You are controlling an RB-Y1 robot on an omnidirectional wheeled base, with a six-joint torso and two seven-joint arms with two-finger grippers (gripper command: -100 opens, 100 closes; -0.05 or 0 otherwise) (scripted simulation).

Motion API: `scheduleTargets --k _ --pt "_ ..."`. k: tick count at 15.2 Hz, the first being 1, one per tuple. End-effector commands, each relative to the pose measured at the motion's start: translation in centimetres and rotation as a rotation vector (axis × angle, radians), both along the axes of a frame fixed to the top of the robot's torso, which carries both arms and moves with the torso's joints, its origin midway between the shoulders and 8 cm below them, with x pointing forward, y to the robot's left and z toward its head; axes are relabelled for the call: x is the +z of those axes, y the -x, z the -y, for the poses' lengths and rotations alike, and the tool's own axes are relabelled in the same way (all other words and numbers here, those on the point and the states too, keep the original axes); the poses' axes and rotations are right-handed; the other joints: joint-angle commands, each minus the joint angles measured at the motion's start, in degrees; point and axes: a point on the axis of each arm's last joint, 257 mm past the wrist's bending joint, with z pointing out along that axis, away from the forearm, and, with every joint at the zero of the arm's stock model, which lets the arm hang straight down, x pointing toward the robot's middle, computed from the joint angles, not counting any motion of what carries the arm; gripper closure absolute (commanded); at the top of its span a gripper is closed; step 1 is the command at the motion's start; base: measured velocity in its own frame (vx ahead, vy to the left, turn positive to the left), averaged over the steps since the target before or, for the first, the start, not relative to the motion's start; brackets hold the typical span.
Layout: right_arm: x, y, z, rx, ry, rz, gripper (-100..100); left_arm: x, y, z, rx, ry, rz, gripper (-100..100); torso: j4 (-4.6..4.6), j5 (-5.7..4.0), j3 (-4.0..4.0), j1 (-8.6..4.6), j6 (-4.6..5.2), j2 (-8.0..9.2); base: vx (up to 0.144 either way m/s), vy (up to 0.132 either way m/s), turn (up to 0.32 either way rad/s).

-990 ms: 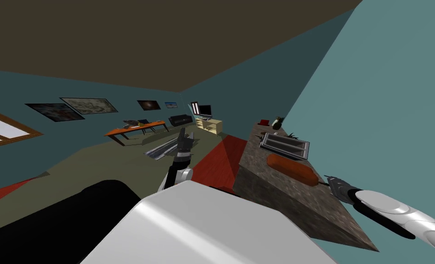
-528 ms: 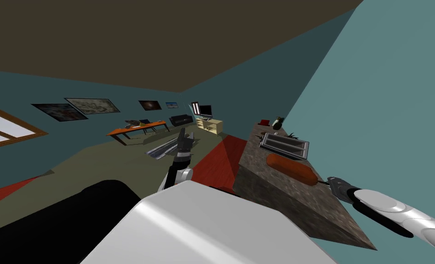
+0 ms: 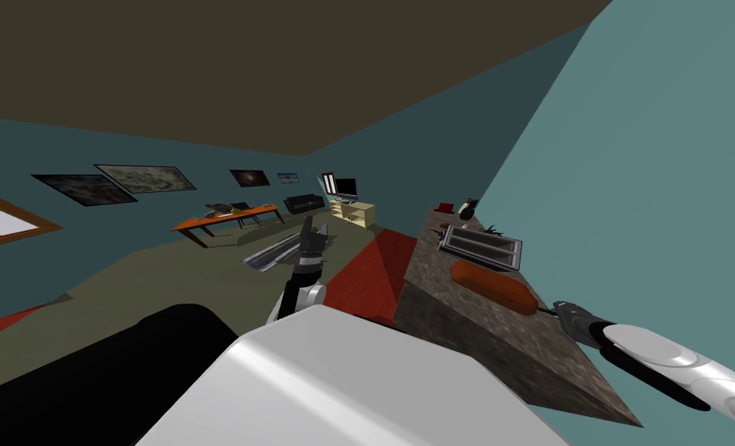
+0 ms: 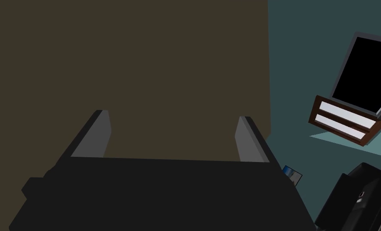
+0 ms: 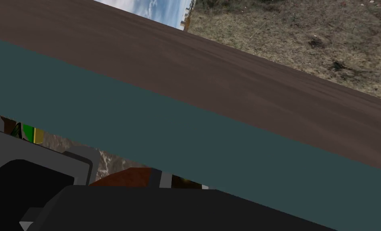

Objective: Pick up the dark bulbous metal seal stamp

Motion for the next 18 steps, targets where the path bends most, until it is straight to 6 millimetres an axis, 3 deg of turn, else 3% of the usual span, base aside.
scheduleTargets --k 1,6,8,9,17,18 --pt "0.2 -0.1 -0.2 0.005 -0.007 0.007 100 0.0 0.0 0.0 0.000 0.000 0.000 0 0.00 0.00 0.00 0.00 0.00 0.00 0.038 0.026 -0.043" --pt "-0.4 0.8 -0.4 0.033 -0.006 -0.019 100 0.0 0.0 0.0 0.000 0.000 0.000 0 0.01 -0.04 0.03 -0.05 -0.01 0.04 0.027 0.024 -0.033" --pt "0.4 0.3 -0.1 0.019 -0.012 0.011 100 0.0 0.0 0.0 0.000 0.000 0.000 0 0.01 -0.05 0.03 -0.06 0.03 0.05 0.029 0.024 -0.035" --pt "-0.2 1.1 -0.3 0.040 -0.006 -0.018 100 0.0 0.0 0.0 0.000 0.000 0.000 0 0.03 -0.04 0.04 -0.07 0.00 0.05 0.031 0.024 -0.039" --pt "1.3 1.2 0.4 0.037 -0.003 0.014 100 0.0 0.0 0.0 0.000 0.000 0.000 0 0.00 -0.01 0.03 -0.03 0.02 0.06 0.030 0.024 -0.034" --pt "0.6 2.1 0.3 0.057 0.007 -0.020 100 0.0 0.0 0.0 0.000 0.000 0.000 0 0.01 0.02 0.03 -0.03 -0.01 0.05 0.033 0.024 -0.033"
